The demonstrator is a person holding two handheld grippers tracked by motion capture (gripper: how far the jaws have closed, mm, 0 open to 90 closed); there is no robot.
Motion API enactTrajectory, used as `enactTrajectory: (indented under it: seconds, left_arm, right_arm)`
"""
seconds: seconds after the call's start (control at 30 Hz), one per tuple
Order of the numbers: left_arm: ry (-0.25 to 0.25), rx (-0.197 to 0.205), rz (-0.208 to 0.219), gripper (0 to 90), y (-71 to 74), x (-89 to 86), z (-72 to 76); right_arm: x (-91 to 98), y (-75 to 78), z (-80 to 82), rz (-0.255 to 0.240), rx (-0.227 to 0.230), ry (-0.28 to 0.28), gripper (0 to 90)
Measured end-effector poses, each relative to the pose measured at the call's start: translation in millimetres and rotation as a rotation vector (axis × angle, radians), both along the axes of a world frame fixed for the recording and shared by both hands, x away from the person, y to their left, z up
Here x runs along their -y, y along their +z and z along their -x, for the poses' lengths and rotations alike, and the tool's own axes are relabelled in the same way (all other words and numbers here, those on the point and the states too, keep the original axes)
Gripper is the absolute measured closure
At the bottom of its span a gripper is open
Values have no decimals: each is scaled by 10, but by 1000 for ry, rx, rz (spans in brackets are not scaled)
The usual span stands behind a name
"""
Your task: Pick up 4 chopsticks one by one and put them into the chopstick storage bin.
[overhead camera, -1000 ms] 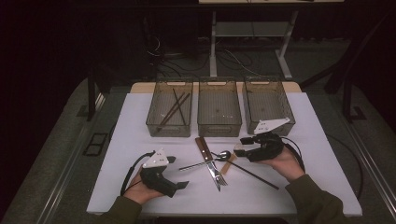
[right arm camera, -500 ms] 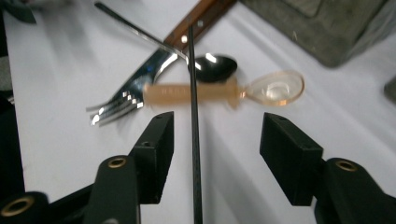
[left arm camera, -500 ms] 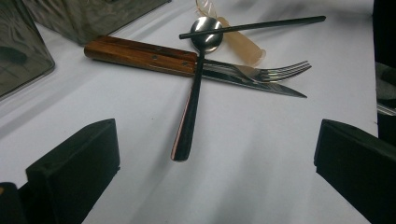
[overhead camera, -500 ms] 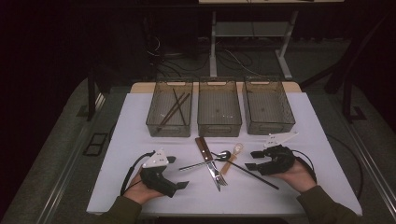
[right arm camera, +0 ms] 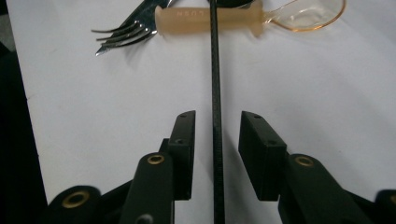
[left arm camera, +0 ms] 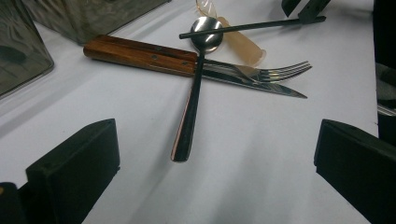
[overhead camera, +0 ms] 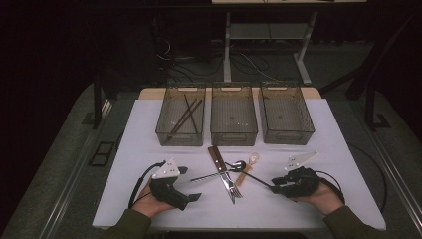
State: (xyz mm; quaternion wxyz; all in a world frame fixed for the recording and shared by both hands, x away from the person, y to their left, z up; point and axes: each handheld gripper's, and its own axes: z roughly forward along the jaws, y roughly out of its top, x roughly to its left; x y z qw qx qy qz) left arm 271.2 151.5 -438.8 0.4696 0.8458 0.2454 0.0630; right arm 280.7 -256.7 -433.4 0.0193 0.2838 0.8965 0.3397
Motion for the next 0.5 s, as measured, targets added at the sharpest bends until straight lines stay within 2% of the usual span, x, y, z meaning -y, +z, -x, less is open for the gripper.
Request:
enactTrajectory:
  seconds: [0.1, 0.27, 0.5]
  left_arm:
    - [0, -1, 0, 0, 1, 1, 1]
    - [0, -1, -2, 0, -1, 3, 0]
    - [-2, -1, -3, 0, 0, 4, 1]
  right_arm:
    - [-35, -29, 2, 39, 1, 17, 707]
    - [-57, -46, 0, 60, -7, 22, 743]
    - [-83, -43, 9, 89, 7, 27, 773]
